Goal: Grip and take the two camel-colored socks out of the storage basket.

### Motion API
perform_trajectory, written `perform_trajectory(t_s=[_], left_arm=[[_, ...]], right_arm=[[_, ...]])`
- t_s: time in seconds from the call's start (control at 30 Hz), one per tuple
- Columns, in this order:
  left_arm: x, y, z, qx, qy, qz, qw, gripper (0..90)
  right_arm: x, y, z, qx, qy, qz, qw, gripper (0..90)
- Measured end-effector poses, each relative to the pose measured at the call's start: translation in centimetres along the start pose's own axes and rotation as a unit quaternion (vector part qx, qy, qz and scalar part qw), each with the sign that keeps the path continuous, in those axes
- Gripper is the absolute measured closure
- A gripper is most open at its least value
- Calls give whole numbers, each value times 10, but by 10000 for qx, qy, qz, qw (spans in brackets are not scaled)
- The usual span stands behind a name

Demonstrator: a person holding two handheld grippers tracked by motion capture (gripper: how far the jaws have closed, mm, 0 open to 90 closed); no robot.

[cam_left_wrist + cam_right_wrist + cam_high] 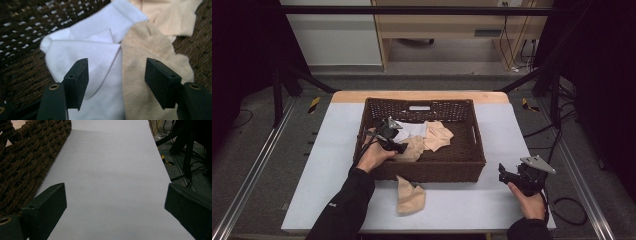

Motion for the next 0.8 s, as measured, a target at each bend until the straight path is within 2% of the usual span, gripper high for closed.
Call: perform_trajectory(t_s=[0.13, 0.23, 0.27, 0.33, 0.53, 0.67, 0.7, 0.8], left_arm=[[-3, 0, -1, -50, -8, 97, 9999, 371], [-5, 0, -1, -80, -132, 249, 9996, 408], [-7, -1, -1, -63, -236, 336, 9991, 440], [-8, -1, -1, -68, -268, 408, 9988, 459], [-10, -2, -3, -113, -459, 648, 9968, 617], [-9, -2, -3, -140, -476, 704, 9963, 759], [-7, -1, -3, -175, -511, 728, 9959, 823], [-6, -1, -4, -152, -517, 671, 9963, 870]], right_arm=[[0, 0, 0, -7, -8, -10, 10000, 44], [0, 0, 0, -11, -9, 9, 10000, 44], [-1, 0, 0, 0, -9, 5, 10000, 44], [-1, 0, 0, 12, -7, 10, 10000, 45], [0, 0, 0, -7, -7, 4, 10000, 45], [0, 0, 0, -9, -2, 4, 10000, 45], [0, 0, 0, -10, -1, 5, 10000, 45], [0, 0, 0, -3, -8, -5, 10000, 45]])
Point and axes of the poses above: each handheld gripper's, and its own axes: x roughly backward along the jaws, y roughly out of its top, z roughly to its left, the point moved 2 cm from there along -x, roughly forward along the jaws, and after that the axes turned 7 degrees about -y, right-handed, at the moved point
